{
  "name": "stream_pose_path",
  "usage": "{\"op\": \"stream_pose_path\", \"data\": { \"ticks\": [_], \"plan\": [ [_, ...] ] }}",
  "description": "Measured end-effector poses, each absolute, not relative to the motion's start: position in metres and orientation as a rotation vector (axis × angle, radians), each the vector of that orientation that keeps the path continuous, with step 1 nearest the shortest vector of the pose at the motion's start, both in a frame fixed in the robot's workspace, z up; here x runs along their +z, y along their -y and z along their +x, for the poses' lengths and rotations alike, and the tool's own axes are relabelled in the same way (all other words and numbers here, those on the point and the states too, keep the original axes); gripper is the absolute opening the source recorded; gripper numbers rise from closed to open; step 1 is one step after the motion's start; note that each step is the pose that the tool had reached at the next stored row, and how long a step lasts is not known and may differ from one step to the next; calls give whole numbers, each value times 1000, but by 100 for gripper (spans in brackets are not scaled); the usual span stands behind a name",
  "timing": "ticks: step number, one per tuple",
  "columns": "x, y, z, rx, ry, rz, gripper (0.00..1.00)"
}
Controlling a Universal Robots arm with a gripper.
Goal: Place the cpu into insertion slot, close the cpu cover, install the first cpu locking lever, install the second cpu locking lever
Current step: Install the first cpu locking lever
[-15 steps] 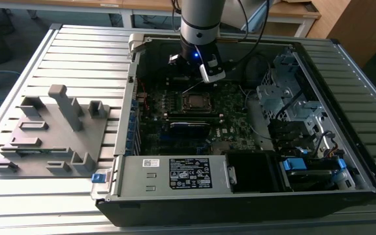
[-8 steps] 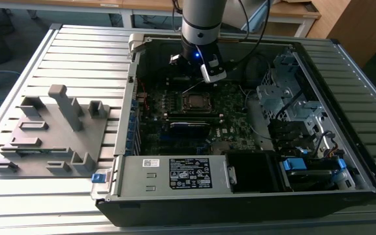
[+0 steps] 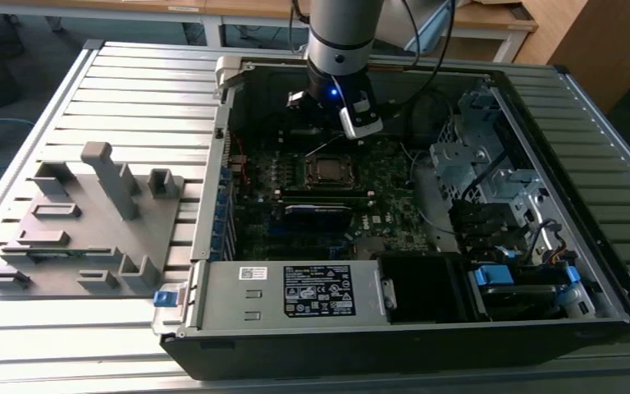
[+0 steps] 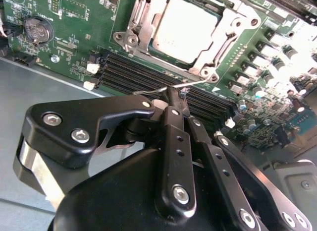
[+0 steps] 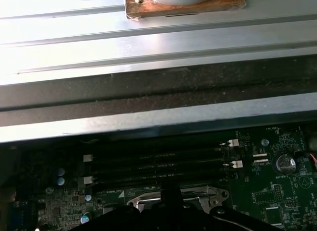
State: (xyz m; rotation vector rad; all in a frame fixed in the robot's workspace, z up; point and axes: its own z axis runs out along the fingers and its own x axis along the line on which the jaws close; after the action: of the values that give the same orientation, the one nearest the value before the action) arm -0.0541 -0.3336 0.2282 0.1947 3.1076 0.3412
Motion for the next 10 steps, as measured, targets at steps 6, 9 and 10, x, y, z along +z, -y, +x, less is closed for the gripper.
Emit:
{"op": "stream_pose_path", "data": {
  "ticks": [6,9,10],
  "plan": [
    [228,333,-51,341,-3108,195,10],
    [228,333,-50,341,-3108,195,10],
    [228,333,-49,341,-3108,195,10]
  ]
}}
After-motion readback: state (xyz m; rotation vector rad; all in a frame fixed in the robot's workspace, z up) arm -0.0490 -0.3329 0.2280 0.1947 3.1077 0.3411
